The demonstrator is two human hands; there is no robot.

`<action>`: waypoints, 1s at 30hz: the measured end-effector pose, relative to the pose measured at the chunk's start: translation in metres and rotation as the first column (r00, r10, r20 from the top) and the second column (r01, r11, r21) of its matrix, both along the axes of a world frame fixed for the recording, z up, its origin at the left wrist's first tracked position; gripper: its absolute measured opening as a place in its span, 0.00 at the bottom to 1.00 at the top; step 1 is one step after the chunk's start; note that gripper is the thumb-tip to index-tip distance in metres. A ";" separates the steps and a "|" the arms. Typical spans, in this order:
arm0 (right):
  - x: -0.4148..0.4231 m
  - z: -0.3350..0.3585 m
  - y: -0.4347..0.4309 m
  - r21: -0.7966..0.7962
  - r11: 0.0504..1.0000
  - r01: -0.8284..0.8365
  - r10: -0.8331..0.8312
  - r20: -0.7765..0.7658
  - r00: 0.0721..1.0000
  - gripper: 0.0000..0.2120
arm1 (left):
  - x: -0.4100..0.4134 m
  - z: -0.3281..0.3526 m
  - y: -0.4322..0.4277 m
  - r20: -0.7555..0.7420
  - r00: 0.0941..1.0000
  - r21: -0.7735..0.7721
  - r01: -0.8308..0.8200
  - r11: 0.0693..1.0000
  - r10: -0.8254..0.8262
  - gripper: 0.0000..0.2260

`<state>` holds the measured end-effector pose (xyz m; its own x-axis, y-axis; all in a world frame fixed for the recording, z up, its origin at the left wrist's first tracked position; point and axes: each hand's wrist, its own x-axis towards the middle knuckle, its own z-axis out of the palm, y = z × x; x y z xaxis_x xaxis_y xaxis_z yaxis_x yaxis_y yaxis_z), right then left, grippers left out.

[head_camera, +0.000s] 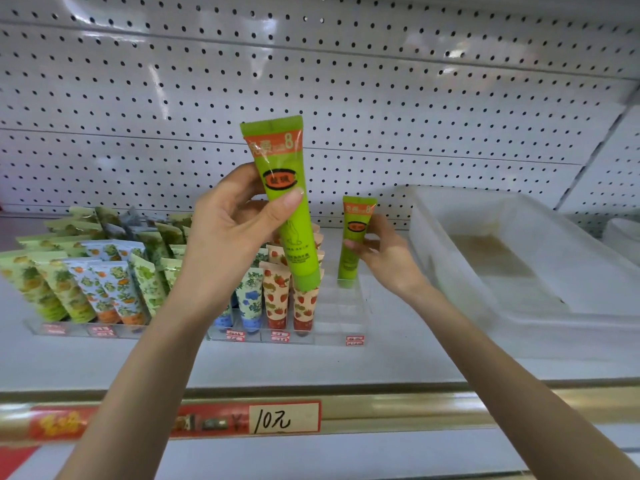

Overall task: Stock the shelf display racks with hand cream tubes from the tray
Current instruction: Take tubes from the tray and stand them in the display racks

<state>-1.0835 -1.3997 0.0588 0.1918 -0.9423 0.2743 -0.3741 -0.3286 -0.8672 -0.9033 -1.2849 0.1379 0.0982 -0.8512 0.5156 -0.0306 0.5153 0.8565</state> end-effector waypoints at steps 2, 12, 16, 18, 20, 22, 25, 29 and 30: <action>-0.004 0.001 0.002 0.006 1.000 -0.015 0.015 0.012 1.000 0.16 | -0.002 -0.003 -0.001 0.006 1.000 0.015 -0.012 1.000 0.012 0.10; -0.016 0.033 0.034 -0.355 0.928 0.116 -0.111 0.033 0.993 0.18 | -0.039 -0.006 0.000 -0.056 0.996 0.061 0.075 0.995 -0.071 0.14; -0.025 0.042 0.049 -0.329 0.942 0.066 -0.046 0.070 0.997 0.14 | -0.053 -0.007 -0.003 0.002 0.998 0.064 0.058 0.996 -0.058 0.15; -0.031 0.045 0.060 -0.305 0.951 -0.041 0.082 0.122 0.989 0.12 | -0.058 -0.007 -0.005 0.018 0.999 0.057 0.043 0.997 -0.044 0.15; -0.035 0.044 0.071 -0.256 0.948 -0.189 0.225 0.121 0.967 0.14 | -0.062 -0.007 -0.006 0.015 0.999 0.054 0.037 0.998 -0.037 0.16; -0.037 0.039 0.077 -0.199 0.938 -0.283 0.306 0.094 0.947 0.09 | -0.066 -0.007 -0.007 0.018 0.999 0.055 0.025 0.998 -0.026 0.16; -0.038 0.031 0.079 -0.191 0.935 -0.299 0.318 0.081 0.944 0.12 | -0.070 -0.010 -0.009 0.059 0.998 0.055 0.006 0.998 -0.009 0.17; -0.038 0.026 0.073 -0.155 0.947 -0.280 0.302 0.138 0.943 0.11 | -0.071 -0.016 -0.011 0.244 0.968 0.023 -0.068 0.997 0.060 0.15; -0.039 0.024 0.069 -0.147 0.954 -0.263 0.284 0.152 0.947 0.11 | -0.069 -0.017 -0.011 0.332 0.935 -0.007 -0.128 0.992 0.123 0.15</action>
